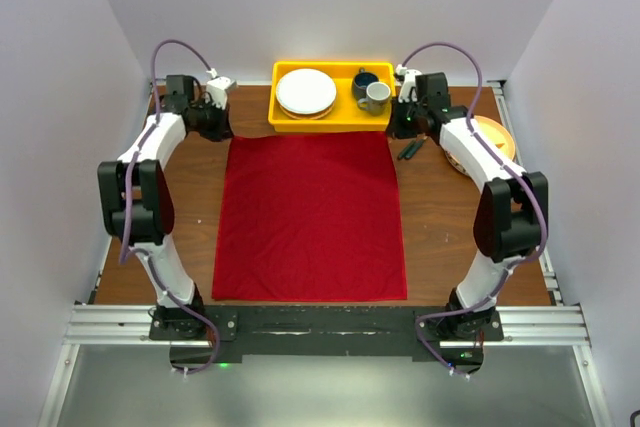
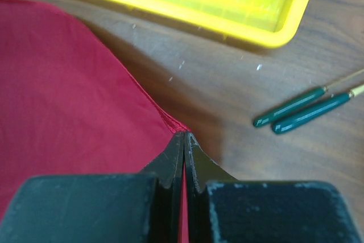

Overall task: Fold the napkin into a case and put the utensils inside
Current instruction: Fold and flatten the napkin at the center of the board.

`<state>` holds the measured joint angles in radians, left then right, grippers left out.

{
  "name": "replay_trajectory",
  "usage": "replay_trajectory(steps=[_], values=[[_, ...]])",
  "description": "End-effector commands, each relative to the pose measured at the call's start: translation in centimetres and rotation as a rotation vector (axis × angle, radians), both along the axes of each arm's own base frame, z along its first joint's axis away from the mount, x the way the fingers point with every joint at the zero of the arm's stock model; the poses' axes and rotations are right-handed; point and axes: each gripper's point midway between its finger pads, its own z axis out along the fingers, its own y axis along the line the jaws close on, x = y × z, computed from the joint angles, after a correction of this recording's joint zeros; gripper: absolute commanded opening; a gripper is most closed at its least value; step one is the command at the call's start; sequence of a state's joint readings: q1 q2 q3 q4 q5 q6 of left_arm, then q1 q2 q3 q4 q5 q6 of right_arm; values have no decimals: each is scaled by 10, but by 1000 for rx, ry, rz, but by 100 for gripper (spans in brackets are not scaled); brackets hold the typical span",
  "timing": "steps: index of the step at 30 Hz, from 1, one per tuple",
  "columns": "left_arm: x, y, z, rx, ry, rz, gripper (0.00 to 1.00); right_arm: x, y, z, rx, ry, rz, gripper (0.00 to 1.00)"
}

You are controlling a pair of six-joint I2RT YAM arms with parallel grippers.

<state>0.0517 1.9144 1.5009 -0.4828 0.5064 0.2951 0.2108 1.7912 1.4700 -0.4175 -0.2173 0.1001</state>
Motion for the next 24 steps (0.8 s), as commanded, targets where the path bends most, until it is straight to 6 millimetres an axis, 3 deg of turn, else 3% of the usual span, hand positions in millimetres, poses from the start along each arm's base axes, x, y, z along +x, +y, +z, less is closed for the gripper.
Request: replay_trajectory(steps=[1,3,4,5,7,8,10,11,13,15,16,17,19,20,21,24], values=[[-41,-8,23,11,-41,-135,0,-33,-1,12,-6,15,57,0],[-72,-14,24,5,-31,-201,0,-49,-2,9,-12,47,76,0],[-83,-17,36,2,-60,-225,0,-55,-4,9,-25,50,94,0],[-103,-16,27,-5,-18,-239,0,-66,-6,16,-29,49,107,0],[-125,-16,39,19,-62,-306,0,-83,-11,13,-68,52,163,0],[-146,-15,29,12,-11,-323,0,-97,-13,18,-78,56,188,0],[-170,-11,32,79,-51,-402,0,-119,-18,11,-113,69,262,0],[-194,-11,17,86,9,-428,0,-132,-20,7,-127,87,292,0],[-214,-3,11,171,-15,-488,0,-155,-26,-2,-167,90,362,0],[-233,0,-9,192,15,-501,0,-171,-29,-13,-185,115,404,0],[-241,0,-16,197,24,-502,0,-173,-29,-16,-194,114,436,0],[-241,0,-18,201,17,-504,0,-170,-29,-18,-205,111,435,8],[-240,-1,-24,188,38,-484,0,-161,-25,-27,-209,111,428,27],[-239,0,-26,184,46,-481,0,-151,-23,-26,-217,80,424,42],[-238,0,-27,182,56,-475,0,-144,-17,-25,-223,67,431,47],[-229,3,-30,187,72,-447,0,-122,-6,-37,-245,82,425,48]])
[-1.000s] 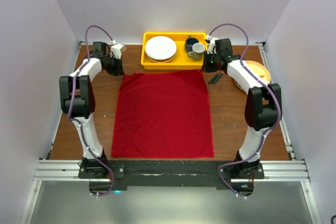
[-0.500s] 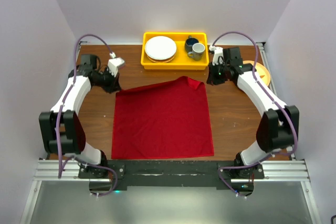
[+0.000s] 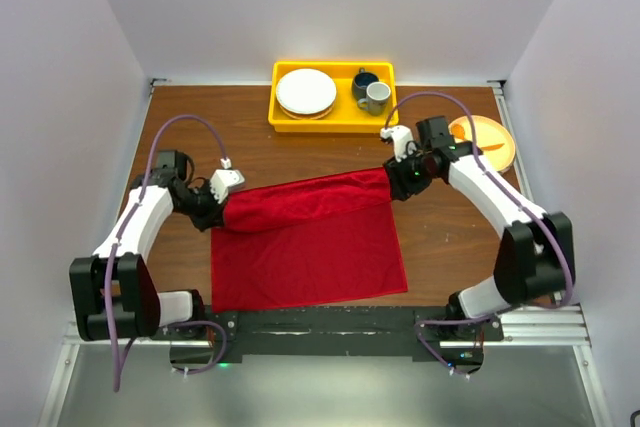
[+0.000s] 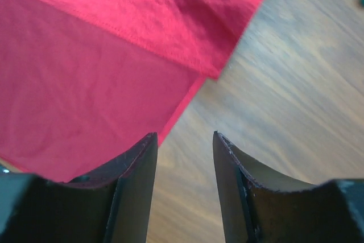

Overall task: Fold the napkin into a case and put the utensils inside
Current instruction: Fold and flatten the napkin at the center of the board.

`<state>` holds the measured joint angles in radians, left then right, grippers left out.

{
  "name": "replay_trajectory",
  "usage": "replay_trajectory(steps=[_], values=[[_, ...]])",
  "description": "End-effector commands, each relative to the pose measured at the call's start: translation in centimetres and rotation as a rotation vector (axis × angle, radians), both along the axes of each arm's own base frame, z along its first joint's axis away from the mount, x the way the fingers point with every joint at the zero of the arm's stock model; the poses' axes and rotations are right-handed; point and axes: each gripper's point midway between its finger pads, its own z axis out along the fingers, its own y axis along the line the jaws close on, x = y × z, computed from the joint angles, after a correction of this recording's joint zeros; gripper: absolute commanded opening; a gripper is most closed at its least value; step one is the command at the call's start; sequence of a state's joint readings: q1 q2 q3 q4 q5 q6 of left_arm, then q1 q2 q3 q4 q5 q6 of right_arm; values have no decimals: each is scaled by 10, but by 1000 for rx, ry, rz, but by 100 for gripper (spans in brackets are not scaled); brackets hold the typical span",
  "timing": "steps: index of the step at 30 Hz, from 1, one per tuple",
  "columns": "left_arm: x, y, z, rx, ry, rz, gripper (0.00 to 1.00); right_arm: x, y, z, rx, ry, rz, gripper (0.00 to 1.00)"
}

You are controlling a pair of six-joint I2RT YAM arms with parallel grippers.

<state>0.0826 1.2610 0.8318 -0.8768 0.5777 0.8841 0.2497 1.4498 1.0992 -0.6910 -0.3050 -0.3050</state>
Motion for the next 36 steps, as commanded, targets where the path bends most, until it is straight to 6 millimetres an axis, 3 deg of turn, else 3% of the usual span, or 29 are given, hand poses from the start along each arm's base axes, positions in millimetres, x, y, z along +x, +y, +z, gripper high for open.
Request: replay_trajectory(steps=[1,9,14,19,20,24,32,36], values=[[21,5,2,22,-42,5,0,40,16,-12,-26,-38,0,48],[37,9,-4,32,-39,41,0,66,11,-48,-93,34,-118,54],[39,9,-11,27,-30,50,0,68,17,-64,-73,98,-132,52],[40,10,-21,34,-10,70,0,58,25,-79,-44,179,-124,37],[44,11,-22,37,-23,74,0,56,27,-81,-37,188,-119,26],[50,13,-38,50,12,107,0,60,25,-86,-47,191,-129,0],[89,14,-59,57,12,200,0,100,7,-99,-113,137,-198,0],[122,13,-66,65,-4,231,0,126,3,-96,-129,94,-225,0]])
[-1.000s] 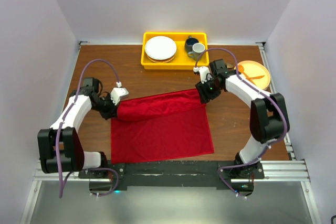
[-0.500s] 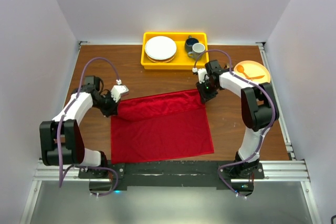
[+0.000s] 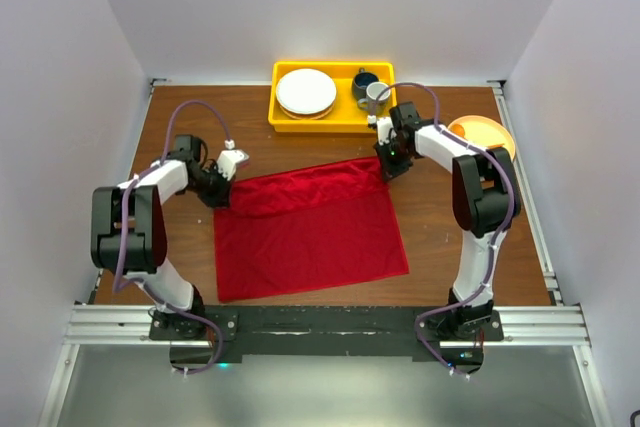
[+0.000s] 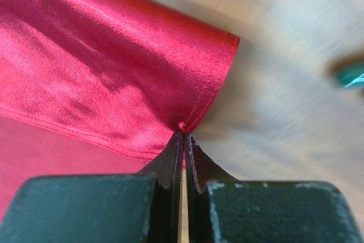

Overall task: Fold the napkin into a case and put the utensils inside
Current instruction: Fold and flatten the napkin at the center of the board.

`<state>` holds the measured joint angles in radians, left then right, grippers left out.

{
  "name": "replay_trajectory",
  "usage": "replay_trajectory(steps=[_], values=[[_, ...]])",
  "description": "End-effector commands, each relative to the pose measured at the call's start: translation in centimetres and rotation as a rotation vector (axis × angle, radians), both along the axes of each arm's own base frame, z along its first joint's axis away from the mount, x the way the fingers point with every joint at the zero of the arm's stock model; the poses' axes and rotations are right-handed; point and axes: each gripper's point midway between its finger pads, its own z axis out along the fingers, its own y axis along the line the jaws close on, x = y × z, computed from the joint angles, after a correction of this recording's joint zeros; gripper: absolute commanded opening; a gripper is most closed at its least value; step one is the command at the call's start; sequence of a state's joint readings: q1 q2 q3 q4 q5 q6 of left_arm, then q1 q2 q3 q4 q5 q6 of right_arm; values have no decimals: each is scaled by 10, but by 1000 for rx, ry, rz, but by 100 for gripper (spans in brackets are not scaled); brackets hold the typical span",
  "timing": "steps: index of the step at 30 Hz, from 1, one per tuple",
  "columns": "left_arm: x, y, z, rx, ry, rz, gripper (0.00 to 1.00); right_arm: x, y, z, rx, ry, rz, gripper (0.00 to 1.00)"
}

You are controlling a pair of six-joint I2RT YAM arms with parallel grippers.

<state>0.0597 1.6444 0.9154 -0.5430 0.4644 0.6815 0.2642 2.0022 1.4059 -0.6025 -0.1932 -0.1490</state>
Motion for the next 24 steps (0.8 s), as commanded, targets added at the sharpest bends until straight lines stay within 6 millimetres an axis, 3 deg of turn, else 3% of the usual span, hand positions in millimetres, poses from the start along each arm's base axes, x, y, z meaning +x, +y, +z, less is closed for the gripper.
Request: replay_trajectory(steps=[1,3,5,6,8,11,14,17,21,22,24], values=[[54,1,-2,22,-86,57,0,41,-13,2,-59,-86,-53,0],[74,1,8,18,-116,63,0,55,-13,17,-48,-119,-59,0],[81,-1,18,8,-128,50,0,63,-11,33,-43,-146,-53,0],[88,-4,32,-7,-158,37,0,64,-11,43,-40,-162,-44,0],[85,-6,44,-12,-169,11,0,63,-8,56,-26,-165,-30,0],[75,-6,63,-5,-200,-24,0,54,-5,63,-7,-136,-11,0],[62,-7,67,0,-204,-47,0,44,-4,60,1,-91,-6,4],[51,-10,73,-10,-207,-65,0,31,-4,60,6,-52,-4,0],[20,-15,83,-26,-179,-121,0,3,-9,71,9,-19,13,0],[14,-14,86,-19,-186,-131,0,-9,-12,66,3,5,20,0],[-4,-10,82,10,-187,-153,0,-21,-14,75,11,-8,37,0]])
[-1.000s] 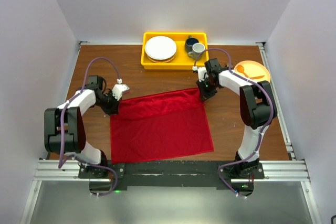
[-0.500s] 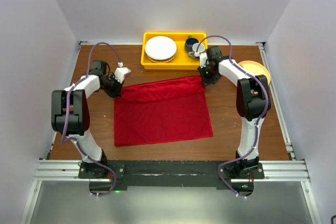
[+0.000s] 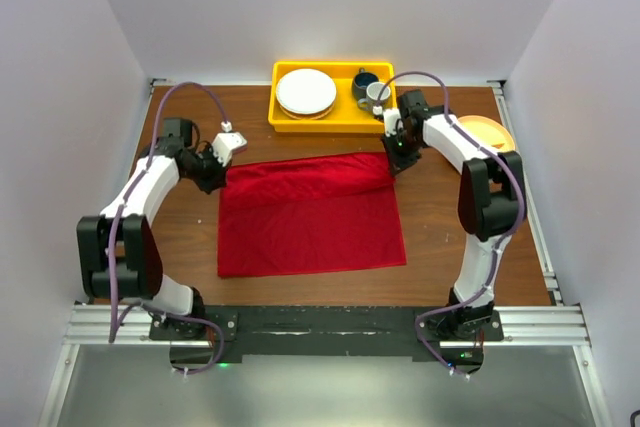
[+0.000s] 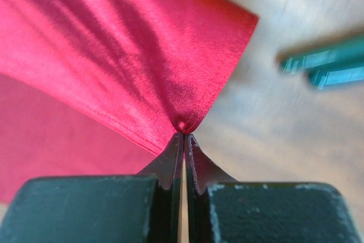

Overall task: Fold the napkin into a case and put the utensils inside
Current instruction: Fold and flatten the napkin at the center of the board.

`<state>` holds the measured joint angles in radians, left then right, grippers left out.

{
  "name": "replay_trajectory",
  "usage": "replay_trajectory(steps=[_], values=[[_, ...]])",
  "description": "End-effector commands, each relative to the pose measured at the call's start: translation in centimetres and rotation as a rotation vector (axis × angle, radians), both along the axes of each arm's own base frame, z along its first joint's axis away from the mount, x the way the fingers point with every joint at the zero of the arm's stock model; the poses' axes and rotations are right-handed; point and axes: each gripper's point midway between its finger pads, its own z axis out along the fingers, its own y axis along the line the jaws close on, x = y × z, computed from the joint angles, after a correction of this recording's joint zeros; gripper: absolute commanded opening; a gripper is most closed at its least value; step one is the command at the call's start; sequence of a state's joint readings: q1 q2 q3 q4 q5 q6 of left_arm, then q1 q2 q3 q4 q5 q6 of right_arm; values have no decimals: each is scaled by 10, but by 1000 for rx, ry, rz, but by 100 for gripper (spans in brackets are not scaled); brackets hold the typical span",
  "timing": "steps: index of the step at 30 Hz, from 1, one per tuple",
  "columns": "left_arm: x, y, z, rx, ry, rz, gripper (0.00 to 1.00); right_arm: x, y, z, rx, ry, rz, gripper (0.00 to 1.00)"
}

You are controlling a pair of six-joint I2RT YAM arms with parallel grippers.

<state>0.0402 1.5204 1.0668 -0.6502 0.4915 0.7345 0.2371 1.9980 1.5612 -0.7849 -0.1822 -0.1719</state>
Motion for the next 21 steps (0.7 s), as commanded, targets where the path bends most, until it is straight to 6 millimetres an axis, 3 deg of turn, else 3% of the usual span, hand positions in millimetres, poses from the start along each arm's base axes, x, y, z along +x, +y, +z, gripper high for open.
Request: replay_trajectory(steps=[1,2,5,8,13,21], values=[[-40,-1,2,24,7,-80,0,-39,-3,29,29,5,49,0],[-47,-1,-1,32,4,-84,0,-43,-3,26,31,12,50,0],[-42,-2,-4,24,-24,-66,22,-45,-3,10,31,44,41,0],[-31,-7,-8,29,-20,-52,35,-41,-1,5,32,49,35,0],[-24,-22,-25,59,18,-35,41,-37,-3,0,13,46,38,0],[-16,-16,-45,121,40,-17,43,-38,-5,-8,5,54,39,0]])
